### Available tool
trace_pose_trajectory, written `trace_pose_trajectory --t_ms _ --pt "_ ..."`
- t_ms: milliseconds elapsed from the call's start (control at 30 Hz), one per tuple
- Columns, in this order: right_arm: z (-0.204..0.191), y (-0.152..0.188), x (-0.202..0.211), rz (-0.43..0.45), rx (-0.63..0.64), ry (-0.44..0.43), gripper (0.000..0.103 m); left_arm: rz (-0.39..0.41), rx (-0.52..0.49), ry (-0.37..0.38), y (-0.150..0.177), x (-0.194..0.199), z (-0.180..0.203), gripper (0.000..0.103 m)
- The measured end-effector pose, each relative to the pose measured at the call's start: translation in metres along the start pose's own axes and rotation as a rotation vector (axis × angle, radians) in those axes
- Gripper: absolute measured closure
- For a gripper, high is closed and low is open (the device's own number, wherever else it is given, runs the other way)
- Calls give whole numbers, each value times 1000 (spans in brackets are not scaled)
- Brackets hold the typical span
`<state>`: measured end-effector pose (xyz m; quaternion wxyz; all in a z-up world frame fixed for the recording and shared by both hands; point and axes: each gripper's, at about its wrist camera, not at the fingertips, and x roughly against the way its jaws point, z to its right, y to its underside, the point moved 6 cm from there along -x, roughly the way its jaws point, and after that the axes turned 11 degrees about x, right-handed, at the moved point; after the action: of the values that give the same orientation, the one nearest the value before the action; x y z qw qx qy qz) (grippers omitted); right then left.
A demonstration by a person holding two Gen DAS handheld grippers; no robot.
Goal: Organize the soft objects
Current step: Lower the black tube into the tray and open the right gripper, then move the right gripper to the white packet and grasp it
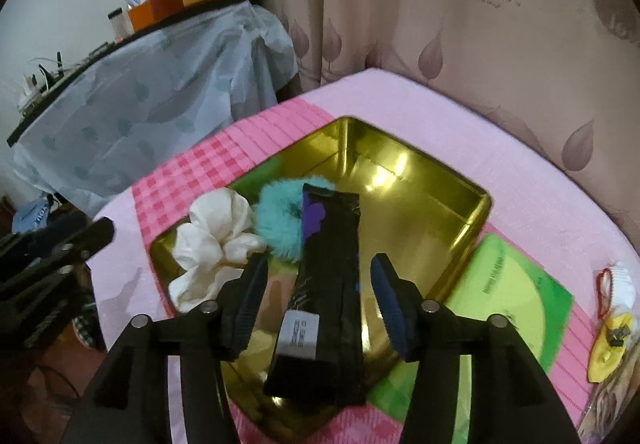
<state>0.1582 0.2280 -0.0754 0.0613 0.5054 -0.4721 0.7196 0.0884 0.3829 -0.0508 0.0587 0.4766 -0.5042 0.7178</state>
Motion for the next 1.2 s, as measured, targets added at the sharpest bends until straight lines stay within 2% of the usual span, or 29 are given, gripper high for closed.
trace_pose_trajectory --t_ms 233,500,967,1200 --pt "9 9 37 57 -19 12 49 11 -20 -1 3 4 5 70" --pt "42 47 75 80 -74 69 43 21 -44 3 5 8 9 70" --pt "152 162 124 17 -286 241 43 14 -70 1 9 10 16 70" --pt "193 217 141 -27 -380 318 42 13 -79 2 10 11 19 70"
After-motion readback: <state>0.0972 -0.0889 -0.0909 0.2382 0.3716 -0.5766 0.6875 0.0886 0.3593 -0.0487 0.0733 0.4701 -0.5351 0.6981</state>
